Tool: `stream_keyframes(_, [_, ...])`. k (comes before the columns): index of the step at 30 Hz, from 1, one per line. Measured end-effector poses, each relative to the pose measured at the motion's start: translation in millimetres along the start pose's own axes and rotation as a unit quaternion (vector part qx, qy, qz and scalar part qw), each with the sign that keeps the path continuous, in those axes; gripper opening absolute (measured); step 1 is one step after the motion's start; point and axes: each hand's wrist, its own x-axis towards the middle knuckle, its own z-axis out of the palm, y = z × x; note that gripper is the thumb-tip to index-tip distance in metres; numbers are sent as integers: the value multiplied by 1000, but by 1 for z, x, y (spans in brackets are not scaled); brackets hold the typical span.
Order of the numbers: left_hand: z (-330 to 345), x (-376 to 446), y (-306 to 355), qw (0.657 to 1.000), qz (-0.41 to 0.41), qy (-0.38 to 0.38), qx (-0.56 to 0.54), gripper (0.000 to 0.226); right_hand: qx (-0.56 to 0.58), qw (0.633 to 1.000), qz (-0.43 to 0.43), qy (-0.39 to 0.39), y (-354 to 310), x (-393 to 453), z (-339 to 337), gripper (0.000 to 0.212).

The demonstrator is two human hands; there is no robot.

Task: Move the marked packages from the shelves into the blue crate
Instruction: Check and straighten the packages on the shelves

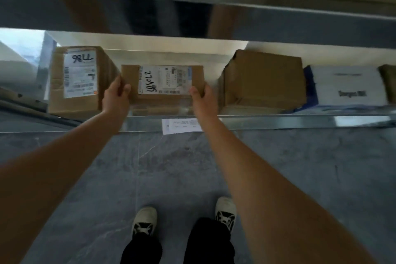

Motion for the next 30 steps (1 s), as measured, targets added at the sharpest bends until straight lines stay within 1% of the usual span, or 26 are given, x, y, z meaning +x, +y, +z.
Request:
stream_keyframes(2, [2, -4, 5, 995, 49, 19, 84, 27, -10, 1000, 9, -21, 0, 5, -3, 38])
stream_keyframes(3, [3, -7, 9, 988, 76, 42, 128, 23, -12, 999, 15, -44, 0, 7, -8, 43])
stream_keyframes(4, [5, -12, 16, 978, 109, 77, 159, 23, -14, 997, 16, -68, -2, 7, -14, 53])
stream_keyframes(6, [15, -27, 32, 964, 142, 144, 172, 41, -20, 996, 6, -89, -1, 1, -36, 75])
stream_keyframes(7, [26, -39, 39, 959, 160, 161, 169, 51, -25, 996, -18, -81, 2, -4, -52, 79])
stream_keyframes(8, [42, -52, 47, 953, 189, 162, 171, 57, -29, 996, -50, -66, 7, -10, -72, 77])
stream_keyframes(9, [62, -68, 56, 949, 218, 150, 168, 58, -42, 995, -85, -41, 13, -14, -95, 72])
stream_keyframes(11, [113, -95, 75, 953, 248, 108, 139, 49, -92, 983, -153, 42, 24, -14, -149, 58])
stream_keyframes(12, [140, -107, 86, 960, 240, 86, 117, 43, -110, 974, -172, 95, 27, -11, -178, 52])
stream_keyframes(13, [165, -116, 95, 971, 213, 60, 94, 40, -118, 967, -175, 142, 29, -4, -204, 48])
stream_keyframes(14, [188, -123, 104, 983, 168, 31, 74, 41, -125, 963, -160, 174, 32, 6, -227, 46])
stream_keyframes(15, [206, -128, 111, 992, 111, 1, 53, 45, -133, 965, -128, 188, 35, 17, -244, 48])
stream_keyframes(17, [232, -135, 123, 999, 10, -41, -18, 48, -120, 980, -20, 158, 41, 38, -267, 55])
stream_keyframes(19, [248, -138, 132, 993, -59, -61, -82, 42, -57, 990, 85, 96, 45, 50, -275, 64])
stream_keyframes(20, [251, -138, 135, 990, -83, -58, -99, 41, -31, 990, 118, 65, 47, 52, -275, 65])
stream_keyframes(21, [252, -138, 137, 987, -99, -48, -120, 40, -14, 990, 131, 44, 48, 52, -275, 63])
stream_keyframes(22, [250, -140, 139, 983, -106, -31, -149, 40, 0, 991, 125, 38, 47, 49, -276, 55])
stream_keyframes(23, [246, -141, 140, 977, -109, -10, -183, 39, 11, 993, 110, 48, 45, 47, -278, 43])
stream_keyframes(25, [231, -143, 145, 956, -111, 32, -269, 35, 44, 993, 83, 76, 38, 38, -287, 33])
stream_keyframes(26, [222, -146, 147, 946, -103, 44, -304, 31, 76, 991, 80, 82, 34, 34, -293, 35])
stream_keyframes(27, [213, -149, 150, 940, -92, 45, -325, 28, 112, 987, 84, 75, 31, 30, -298, 40])
stream_keyframes(29, [202, -157, 155, 937, -74, 30, -340, 27, 176, 979, 89, 39, 24, 22, -307, 50])
stream_keyframes(30, [199, -161, 158, 940, -68, 23, -335, 28, 194, 977, 88, 21, 20, 18, -311, 49])
